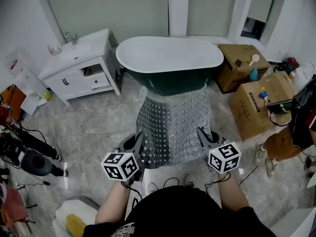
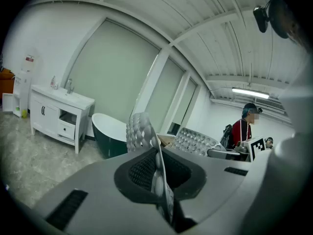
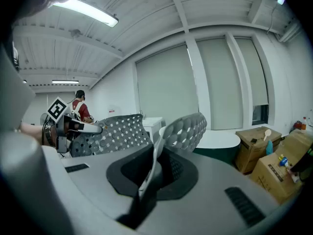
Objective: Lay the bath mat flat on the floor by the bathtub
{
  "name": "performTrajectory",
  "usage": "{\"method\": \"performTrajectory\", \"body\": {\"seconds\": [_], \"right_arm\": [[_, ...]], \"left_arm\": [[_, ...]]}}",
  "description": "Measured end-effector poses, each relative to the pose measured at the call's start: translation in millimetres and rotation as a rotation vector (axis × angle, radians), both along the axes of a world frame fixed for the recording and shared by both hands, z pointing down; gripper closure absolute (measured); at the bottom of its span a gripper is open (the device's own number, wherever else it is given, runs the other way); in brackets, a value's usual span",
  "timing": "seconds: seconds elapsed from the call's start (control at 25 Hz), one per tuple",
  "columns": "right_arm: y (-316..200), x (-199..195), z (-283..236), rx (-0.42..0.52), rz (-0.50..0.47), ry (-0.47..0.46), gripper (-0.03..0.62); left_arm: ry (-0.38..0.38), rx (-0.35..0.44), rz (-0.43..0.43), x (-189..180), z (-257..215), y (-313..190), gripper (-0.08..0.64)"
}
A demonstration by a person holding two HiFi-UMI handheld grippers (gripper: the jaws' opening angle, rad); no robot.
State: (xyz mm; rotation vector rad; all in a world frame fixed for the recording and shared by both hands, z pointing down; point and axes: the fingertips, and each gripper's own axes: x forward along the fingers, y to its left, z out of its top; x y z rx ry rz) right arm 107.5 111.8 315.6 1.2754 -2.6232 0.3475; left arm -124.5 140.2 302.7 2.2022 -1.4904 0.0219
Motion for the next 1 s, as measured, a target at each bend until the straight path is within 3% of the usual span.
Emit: {"method": "performTrajectory", "body": {"seconds": [0.4,1.0], "right_arm": [[-0.4,-24.0,-9.7,0.017,-0.027,0.013,0.558],[-3.2,-19.7,-7.7,0.007,-0.023,0.002,0.558]], "left_arm": [[0.012,0.004,-0.002,-18.0,-7.4,-2.5,0.531],[0.014,-0.002,0.0,-13.9,-6.6,-2.0,0.531]]}}
